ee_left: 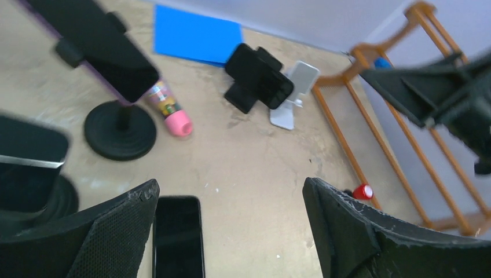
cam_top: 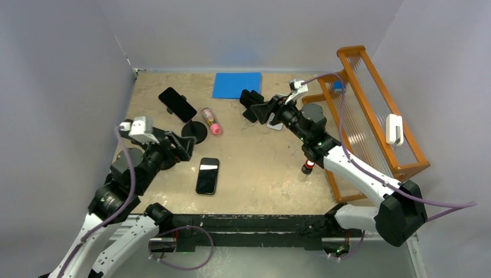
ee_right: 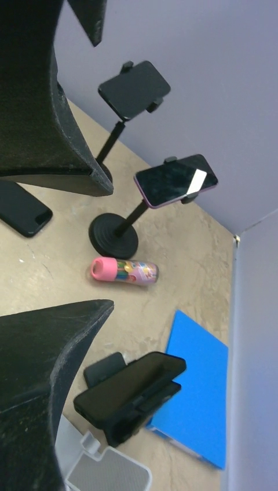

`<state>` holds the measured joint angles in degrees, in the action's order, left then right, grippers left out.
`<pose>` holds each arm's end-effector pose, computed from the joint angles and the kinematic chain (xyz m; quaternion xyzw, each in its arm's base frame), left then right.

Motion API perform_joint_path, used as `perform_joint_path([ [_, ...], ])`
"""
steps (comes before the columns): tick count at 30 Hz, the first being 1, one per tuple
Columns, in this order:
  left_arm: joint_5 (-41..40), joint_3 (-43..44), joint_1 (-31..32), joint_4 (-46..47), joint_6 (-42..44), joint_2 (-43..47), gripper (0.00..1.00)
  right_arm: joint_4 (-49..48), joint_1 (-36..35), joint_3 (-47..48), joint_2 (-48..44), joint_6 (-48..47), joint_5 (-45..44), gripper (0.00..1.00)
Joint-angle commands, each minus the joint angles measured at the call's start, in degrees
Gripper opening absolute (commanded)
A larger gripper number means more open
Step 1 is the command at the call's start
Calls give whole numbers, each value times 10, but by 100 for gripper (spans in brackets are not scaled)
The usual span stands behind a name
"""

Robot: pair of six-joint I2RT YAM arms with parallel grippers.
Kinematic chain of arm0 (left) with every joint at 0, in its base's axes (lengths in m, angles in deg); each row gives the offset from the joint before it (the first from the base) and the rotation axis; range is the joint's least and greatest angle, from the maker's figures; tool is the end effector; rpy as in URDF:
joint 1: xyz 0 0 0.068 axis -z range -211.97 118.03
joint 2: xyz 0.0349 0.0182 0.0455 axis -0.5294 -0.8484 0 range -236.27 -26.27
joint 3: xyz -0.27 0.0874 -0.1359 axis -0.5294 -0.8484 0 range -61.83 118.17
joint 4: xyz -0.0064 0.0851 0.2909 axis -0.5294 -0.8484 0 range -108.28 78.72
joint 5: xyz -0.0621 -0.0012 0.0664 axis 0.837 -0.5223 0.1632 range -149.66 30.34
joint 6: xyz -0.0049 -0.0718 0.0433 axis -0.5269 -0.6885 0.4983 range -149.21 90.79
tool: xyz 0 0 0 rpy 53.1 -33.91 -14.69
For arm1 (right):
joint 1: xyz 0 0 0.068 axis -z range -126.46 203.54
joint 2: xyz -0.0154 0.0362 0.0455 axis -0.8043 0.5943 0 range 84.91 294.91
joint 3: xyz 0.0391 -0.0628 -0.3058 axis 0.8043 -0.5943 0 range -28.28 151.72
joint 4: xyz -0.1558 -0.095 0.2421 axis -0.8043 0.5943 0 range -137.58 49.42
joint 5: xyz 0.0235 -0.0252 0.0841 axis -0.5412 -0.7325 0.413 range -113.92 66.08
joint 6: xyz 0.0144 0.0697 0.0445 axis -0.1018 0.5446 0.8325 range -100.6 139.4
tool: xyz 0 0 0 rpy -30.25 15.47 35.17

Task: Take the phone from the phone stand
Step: Pick up the phone stand with the phone at the center of the board.

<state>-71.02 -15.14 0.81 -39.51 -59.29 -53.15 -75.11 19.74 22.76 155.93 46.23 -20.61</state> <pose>0.1275 -0.0648 0.3855 -0.0469 0.7546 -0.2752 0.5938 0.2954 0.2030 0.3808 -0.0618 0.6562 0.3959 0.6394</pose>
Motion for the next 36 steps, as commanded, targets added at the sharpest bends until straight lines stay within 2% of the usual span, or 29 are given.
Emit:
perform_joint_path([
  [1,-136,96,0,-217,-163,-13,95,-50,-1,-20,-34,25,58,68],
  [5,-147,132,0,-312,-258,-48,97,-56,-1,-34,-49,35,74,68],
  [9,-148,139,2,-353,-278,-97,96,-46,-2,-32,-59,36,90,68],
  [19,-134,125,1,-345,-293,-160,95,-42,-1,-43,-90,39,101,67],
  [25,-193,123,1,-349,-312,-148,95,-43,-2,-49,-102,39,105,67],
  [28,-208,124,0,-340,-302,-157,94,-50,-1,-54,-102,45,114,67],
  [33,-175,127,0,-274,-271,-190,94,-53,-1,-56,-105,45,119,67],
  [36,-184,150,0,-283,-269,-191,94,-50,-1,-57,-112,46,121,67],
])
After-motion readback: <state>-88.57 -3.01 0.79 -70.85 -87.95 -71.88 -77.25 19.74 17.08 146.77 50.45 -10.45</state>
